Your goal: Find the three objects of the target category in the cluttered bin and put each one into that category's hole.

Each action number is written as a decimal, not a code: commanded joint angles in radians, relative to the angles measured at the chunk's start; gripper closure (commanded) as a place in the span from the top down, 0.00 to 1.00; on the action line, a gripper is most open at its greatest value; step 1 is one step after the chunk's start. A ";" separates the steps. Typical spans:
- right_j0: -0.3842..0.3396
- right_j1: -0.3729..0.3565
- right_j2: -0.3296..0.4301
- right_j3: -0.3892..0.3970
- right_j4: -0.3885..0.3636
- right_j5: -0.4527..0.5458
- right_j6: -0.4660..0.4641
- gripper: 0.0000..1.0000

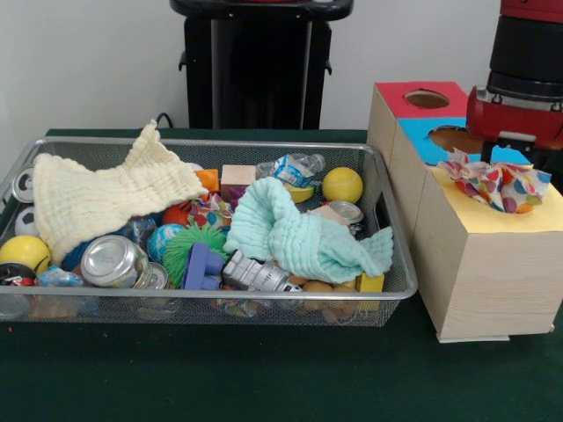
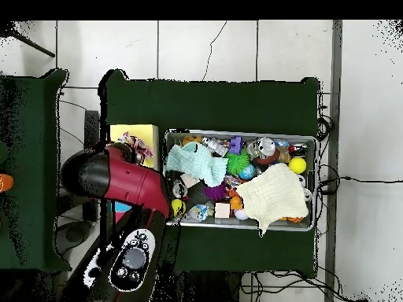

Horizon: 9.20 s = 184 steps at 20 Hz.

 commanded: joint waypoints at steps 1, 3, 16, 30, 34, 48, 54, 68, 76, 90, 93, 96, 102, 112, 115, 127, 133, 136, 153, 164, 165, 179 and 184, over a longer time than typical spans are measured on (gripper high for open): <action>0.010 -0.062 0.001 0.115 -0.041 0.217 0.249 1.00; 0.012 -0.064 -0.003 0.113 -0.043 0.220 0.248 1.00; 0.001 -0.050 0.014 0.116 -0.040 0.185 0.235 1.00; 0.012 -0.165 -0.028 0.149 -0.087 0.242 0.203 1.00; 0.010 -0.176 -0.025 0.153 -0.097 0.231 0.201 1.00; -0.082 -0.115 0.112 0.174 -0.094 0.008 0.145 1.00; -0.080 -0.106 0.102 0.156 -0.114 0.018 0.149 1.00; -0.110 -0.137 0.089 0.183 -0.156 0.062 0.104 1.00; -0.163 -0.213 0.076 0.231 -0.229 0.112 0.026 1.00; -0.156 -0.347 0.080 0.233 -0.304 0.298 0.101 1.00; -0.164 -0.331 0.094 0.225 -0.308 0.276 0.115 1.00; -0.177 -0.293 0.112 0.215 -0.314 0.214 0.125 1.00; -0.220 -0.283 0.153 0.243 -0.323 0.140 0.087 1.00; -0.288 -0.324 0.167 0.335 -0.400 0.074 0.009 1.00; -0.315 -0.342 0.184 0.367 -0.423 0.059 -0.001 1.00; -0.357 -0.376 0.203 0.467 -0.493 0.023 0.051 1.00; -0.373 -0.371 0.200 0.512 -0.526 -0.002 0.065 1.00; -0.399 -0.366 0.208 0.526 -0.550 -0.023 0.049 1.00; -0.564 -0.381 0.304 0.482 -0.712 0.004 -0.021 1.00; -0.665 -0.350 0.354 0.376 -0.769 0.065 -0.059 1.00; -0.672 -0.341 0.351 0.370 -0.778 0.067 -0.057 1.00; -0.697 -0.186 0.311 0.358 -0.962 -0.126 0.025 1.00; -0.708 -0.080 0.312 0.315 -1.001 -0.212 0.059 1.00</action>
